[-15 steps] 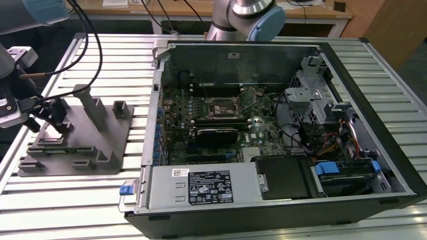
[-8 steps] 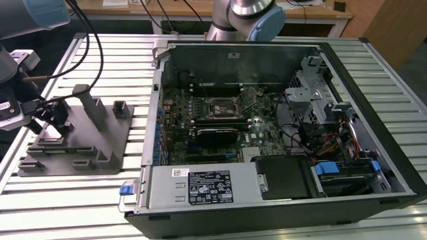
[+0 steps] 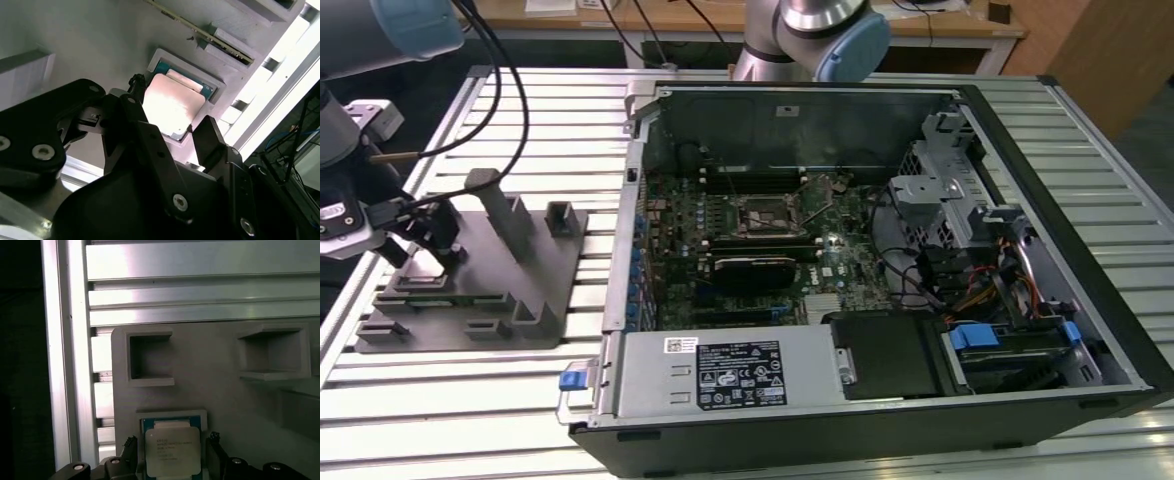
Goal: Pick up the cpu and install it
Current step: 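Pick up the cpu and move it towards the insertion slot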
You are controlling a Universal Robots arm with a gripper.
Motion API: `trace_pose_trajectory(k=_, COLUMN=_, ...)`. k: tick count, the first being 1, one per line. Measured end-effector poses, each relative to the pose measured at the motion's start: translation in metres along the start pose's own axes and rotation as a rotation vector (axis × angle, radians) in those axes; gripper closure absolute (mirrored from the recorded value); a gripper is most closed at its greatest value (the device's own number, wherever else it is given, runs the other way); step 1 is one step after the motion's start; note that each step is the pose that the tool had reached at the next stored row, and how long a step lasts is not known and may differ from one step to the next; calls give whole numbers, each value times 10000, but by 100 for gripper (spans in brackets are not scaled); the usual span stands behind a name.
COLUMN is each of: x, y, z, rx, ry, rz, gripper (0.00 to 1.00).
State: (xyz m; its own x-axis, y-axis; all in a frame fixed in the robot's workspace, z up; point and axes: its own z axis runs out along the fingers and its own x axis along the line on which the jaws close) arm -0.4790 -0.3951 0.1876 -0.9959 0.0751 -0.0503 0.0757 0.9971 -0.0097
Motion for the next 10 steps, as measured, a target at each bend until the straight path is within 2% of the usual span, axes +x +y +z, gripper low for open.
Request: trace_pose_trajectory(k=10, x=3, y=3, z=44, rx=0, ry=-5, rz=-1, gripper=35)
